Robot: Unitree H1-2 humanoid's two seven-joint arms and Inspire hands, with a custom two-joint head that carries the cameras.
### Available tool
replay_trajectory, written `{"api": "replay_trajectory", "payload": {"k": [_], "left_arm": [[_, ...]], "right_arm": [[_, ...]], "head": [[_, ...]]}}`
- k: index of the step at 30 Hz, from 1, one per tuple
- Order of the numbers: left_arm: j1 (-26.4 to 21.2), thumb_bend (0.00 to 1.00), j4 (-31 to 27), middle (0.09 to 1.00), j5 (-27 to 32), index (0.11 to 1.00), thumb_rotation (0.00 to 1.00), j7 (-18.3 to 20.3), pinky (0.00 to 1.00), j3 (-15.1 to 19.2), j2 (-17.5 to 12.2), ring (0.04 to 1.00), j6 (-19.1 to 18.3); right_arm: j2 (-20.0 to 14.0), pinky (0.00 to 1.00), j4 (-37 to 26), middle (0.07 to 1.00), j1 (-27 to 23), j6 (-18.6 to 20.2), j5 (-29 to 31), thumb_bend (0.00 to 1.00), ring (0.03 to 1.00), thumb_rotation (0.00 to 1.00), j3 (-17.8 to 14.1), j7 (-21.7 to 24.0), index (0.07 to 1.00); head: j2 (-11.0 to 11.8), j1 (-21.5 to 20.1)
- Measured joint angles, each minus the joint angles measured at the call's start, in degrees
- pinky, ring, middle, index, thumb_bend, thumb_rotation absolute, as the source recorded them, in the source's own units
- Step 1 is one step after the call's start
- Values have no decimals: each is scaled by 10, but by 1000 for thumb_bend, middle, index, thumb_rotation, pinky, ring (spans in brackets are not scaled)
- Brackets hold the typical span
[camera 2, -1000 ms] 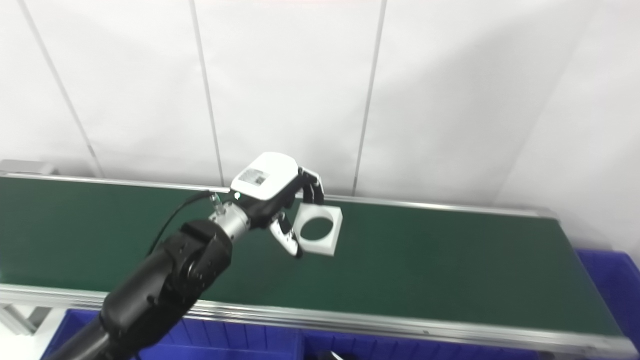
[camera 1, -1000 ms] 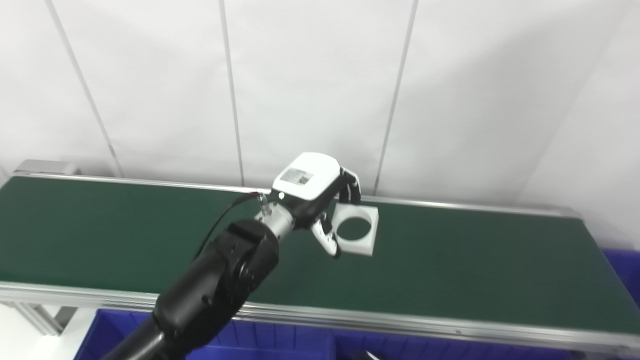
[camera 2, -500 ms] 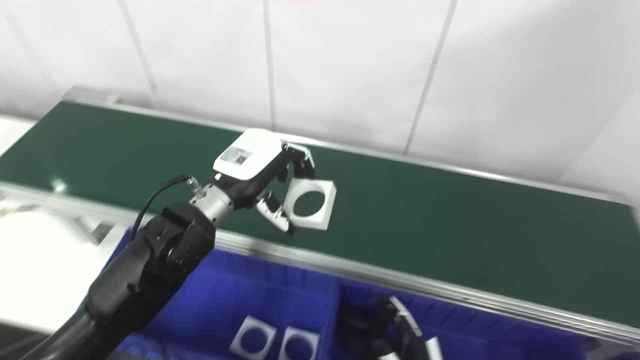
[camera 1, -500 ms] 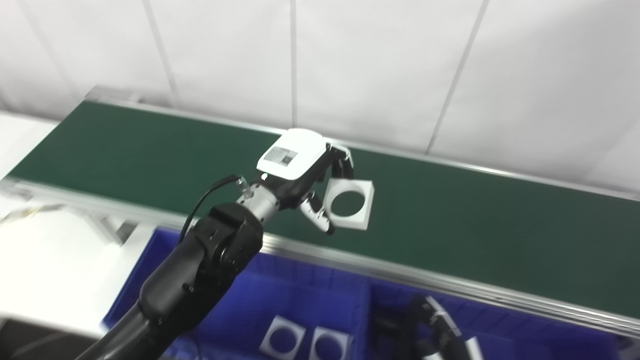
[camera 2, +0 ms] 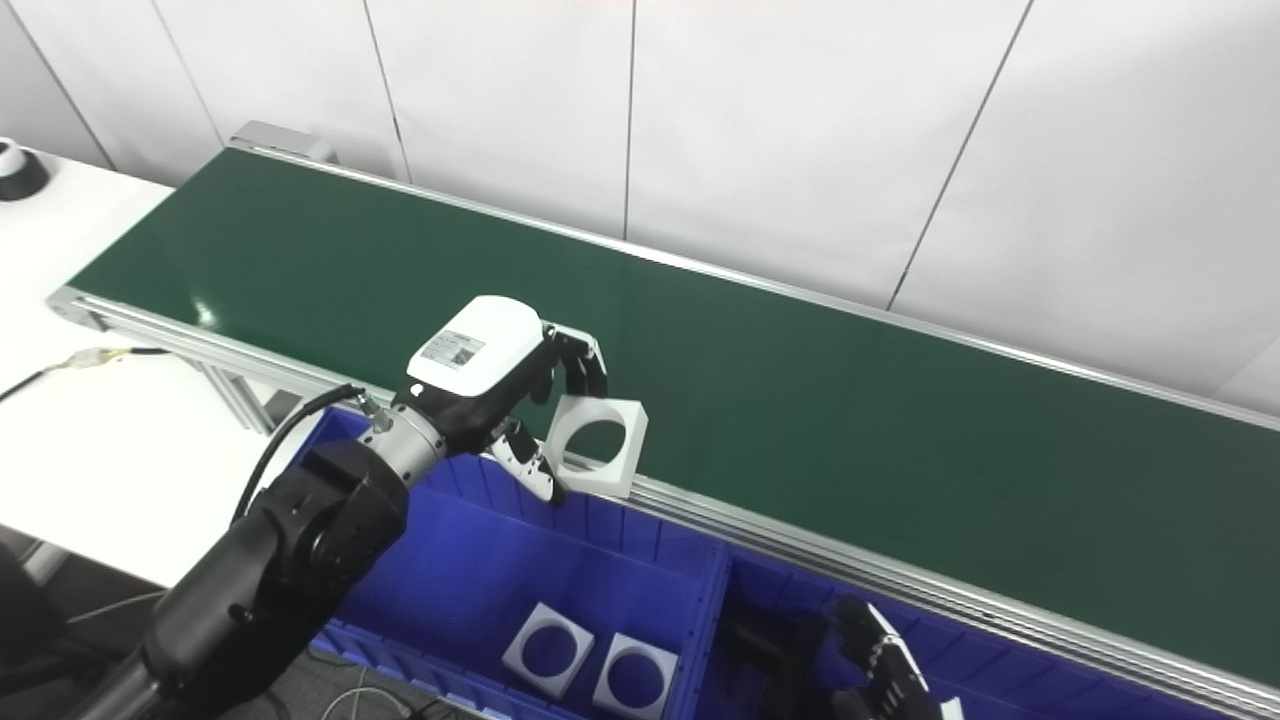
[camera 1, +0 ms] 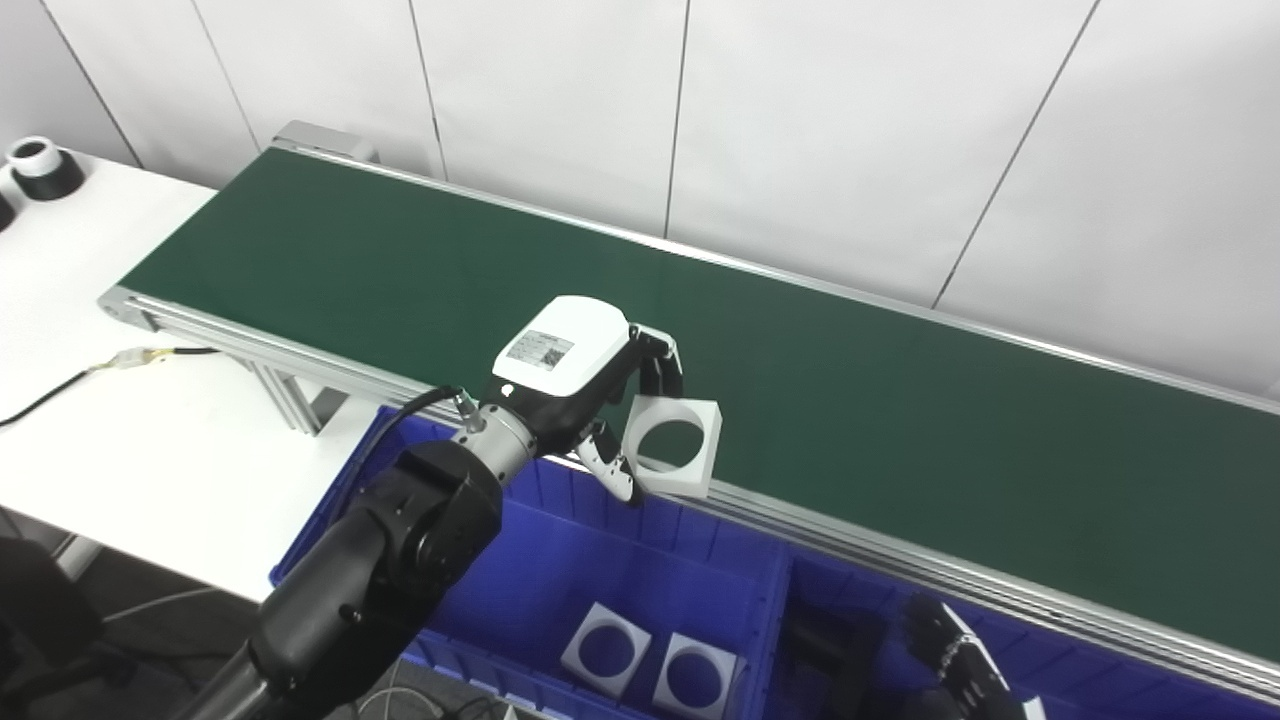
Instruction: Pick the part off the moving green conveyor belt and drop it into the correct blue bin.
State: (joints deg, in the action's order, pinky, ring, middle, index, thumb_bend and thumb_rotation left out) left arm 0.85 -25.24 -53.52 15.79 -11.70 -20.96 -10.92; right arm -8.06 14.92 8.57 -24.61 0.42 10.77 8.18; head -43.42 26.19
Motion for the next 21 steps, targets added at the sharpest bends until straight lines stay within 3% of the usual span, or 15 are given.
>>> {"api": "replay_trajectory", "payload": {"k": [10,13,16,21], "left_arm": [[83,519,39,397,-36,505,0,-24,235,-5,16,309,2],[91,519,45,394,-50,500,0,-25,219,-5,16,291,2],[94,526,45,468,-59,485,0,-25,204,-7,14,258,3],[101,526,63,472,-72,484,0,-27,208,-21,-6,247,24]], "right_arm": [[-1,834,0,844,1,0,-1,785,853,779,-12,9,853],[-1,837,0,842,0,0,0,772,856,773,-15,11,853],[-1,844,0,838,0,0,1,784,860,762,-17,12,847],[0,848,2,837,-1,0,11,783,863,761,-22,22,846]], "head": [[1,4],[1,11],[4,14],[11,19]]}}
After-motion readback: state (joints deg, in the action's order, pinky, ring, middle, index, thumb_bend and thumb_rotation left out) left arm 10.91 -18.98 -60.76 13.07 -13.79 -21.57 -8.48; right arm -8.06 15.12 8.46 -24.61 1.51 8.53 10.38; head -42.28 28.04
